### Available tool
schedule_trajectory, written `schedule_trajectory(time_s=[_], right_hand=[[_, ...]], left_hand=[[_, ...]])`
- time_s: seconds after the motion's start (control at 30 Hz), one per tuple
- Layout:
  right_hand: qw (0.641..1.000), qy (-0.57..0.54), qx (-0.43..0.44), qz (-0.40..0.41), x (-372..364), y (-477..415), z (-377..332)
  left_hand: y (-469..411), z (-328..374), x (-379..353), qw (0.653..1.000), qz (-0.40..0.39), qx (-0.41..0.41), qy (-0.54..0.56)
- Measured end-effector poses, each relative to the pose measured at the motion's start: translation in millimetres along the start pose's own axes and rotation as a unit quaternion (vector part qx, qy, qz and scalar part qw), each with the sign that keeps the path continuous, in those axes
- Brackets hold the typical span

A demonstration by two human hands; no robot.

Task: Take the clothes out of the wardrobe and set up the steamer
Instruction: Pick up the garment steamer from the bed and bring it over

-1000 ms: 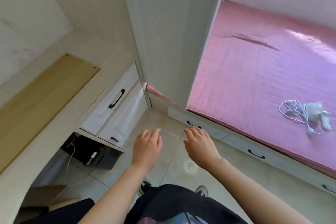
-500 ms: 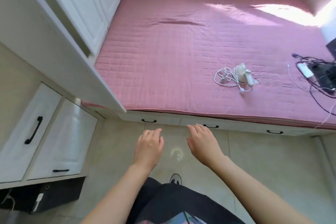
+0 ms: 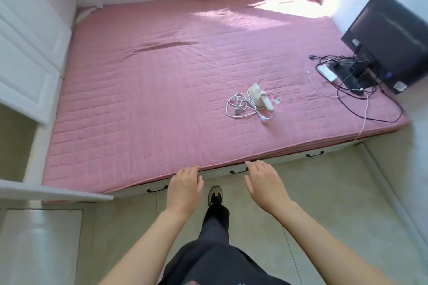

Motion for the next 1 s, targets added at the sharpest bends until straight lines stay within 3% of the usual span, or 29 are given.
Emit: schedule_trajectory(time_s=[0.33, 0.67, 1.0], right_hand=[[0.997, -0.007, -0.061, -0.036, 10.4, -121.4, 75.9], [0.990, -0.025, -0.092, -0.109, -0.7, -217.2, 163.7], [0.983, -0.062, -0.068, -0.162, -33.4, -308.4, 249.6]], left_hand=[[-155.8, 23.4, -32.6, 0.998, -0.058, 0.006, 0.019], [-256.1, 58.0, -85.4, 0.994, -0.105, 0.037, 0.007], [-323.1, 92.1, -161.1, 0.960, -0.136, 0.229, 0.085]])
Point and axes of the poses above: each hand's wrist, its own y-axis away from the middle knuckle, its own x-axis out of the back of the hand, z = x × y, the point moved 5 cm from there along -y, towards the middle knuckle, and after that the axes turned 6 degrees about z, right-handed, at the moved point
